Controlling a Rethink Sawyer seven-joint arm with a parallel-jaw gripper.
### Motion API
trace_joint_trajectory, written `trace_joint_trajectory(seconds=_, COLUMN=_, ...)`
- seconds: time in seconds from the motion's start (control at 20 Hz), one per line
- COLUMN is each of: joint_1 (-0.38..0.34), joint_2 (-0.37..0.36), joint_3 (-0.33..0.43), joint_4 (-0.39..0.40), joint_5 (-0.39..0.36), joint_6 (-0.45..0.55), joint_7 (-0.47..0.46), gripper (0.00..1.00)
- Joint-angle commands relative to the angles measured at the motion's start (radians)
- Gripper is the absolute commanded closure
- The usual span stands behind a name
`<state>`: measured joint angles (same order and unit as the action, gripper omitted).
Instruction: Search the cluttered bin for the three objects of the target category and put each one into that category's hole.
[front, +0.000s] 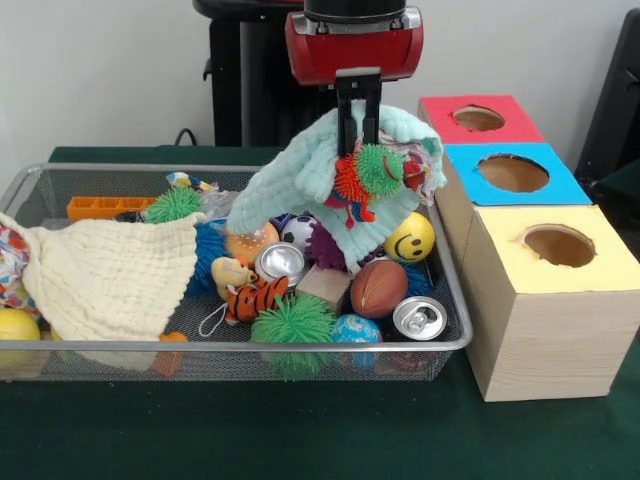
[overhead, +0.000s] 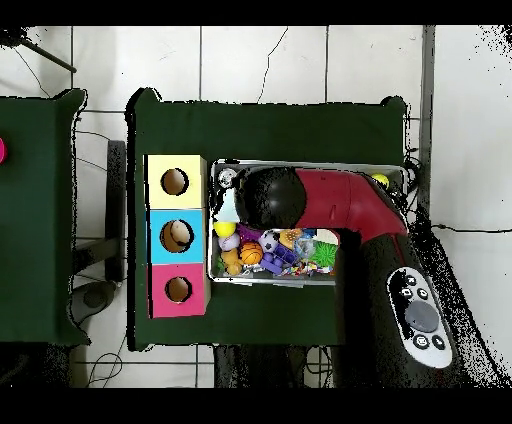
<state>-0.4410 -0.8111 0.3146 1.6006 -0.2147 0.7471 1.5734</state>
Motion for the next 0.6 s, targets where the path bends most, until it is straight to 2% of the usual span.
trace_joint_trajectory(seconds=0.05, joint_1=0.043, joint_2=-0.008, joint_3=-0.071, joint_4=-0.023, joint_5=-0.035, joint_6=0.041, joint_7=0.147, gripper=1.0)
trace_joint_trajectory(seconds=0.3, joint_1=0.001, joint_2=-0.011, joint_3=-0.028, joint_4=-0.046, joint_5=-0.041, joint_6=-0.094, joint_7=0.068, gripper=1.0)
trace_joint_trajectory(seconds=0.35, joint_1=-0.018, joint_2=-0.017, joint_3=0.002, joint_4=-0.041, joint_5=-0.038, joint_6=-0.15, joint_7=0.042, gripper=1.0)
trace_joint_trajectory(seconds=0.5, joint_1=-0.127, joint_2=-0.037, joint_3=0.158, joint_4=0.023, joint_5=-0.056, joint_6=-0.422, joint_7=-0.043, gripper=1.0)
trace_joint_trajectory(seconds=0.6, joint_1=-0.195, joint_2=-0.05, joint_3=0.256, joint_4=0.068, joint_5=-0.097, joint_6=-0.571, joint_7=-0.039, gripper=1.0)
